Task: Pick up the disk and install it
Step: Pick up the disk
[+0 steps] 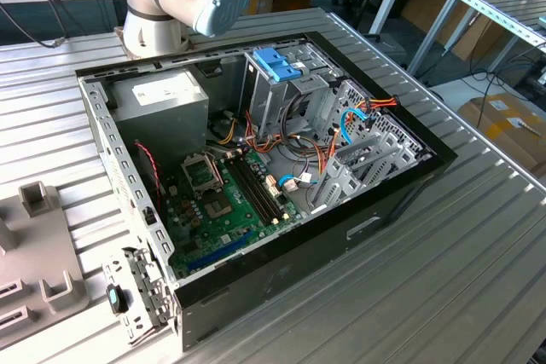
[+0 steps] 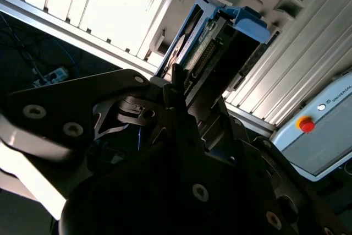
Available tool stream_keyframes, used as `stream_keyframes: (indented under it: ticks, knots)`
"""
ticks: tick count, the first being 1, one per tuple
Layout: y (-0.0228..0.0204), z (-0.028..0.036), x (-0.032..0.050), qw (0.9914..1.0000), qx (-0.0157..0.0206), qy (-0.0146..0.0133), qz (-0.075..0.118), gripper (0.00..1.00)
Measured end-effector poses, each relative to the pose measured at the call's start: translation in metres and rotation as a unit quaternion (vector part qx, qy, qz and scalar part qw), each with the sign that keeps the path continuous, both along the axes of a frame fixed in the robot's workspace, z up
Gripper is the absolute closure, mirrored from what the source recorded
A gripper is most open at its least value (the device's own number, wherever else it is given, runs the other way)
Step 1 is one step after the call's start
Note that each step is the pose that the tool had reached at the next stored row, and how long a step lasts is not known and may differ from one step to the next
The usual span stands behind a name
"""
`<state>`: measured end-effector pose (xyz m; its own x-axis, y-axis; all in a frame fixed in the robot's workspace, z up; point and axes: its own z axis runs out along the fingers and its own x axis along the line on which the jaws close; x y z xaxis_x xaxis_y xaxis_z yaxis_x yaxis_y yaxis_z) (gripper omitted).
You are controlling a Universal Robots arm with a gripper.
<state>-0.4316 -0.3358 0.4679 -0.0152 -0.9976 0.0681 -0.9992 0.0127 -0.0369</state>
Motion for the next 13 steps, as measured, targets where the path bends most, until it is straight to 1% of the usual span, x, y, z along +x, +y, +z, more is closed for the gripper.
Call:
stream_keyframes:
  ticks: [13]
  knots:
    - [0.0000,0.0000,0.0137,1.00000,0.0000,0.0000,0.000,0.65]
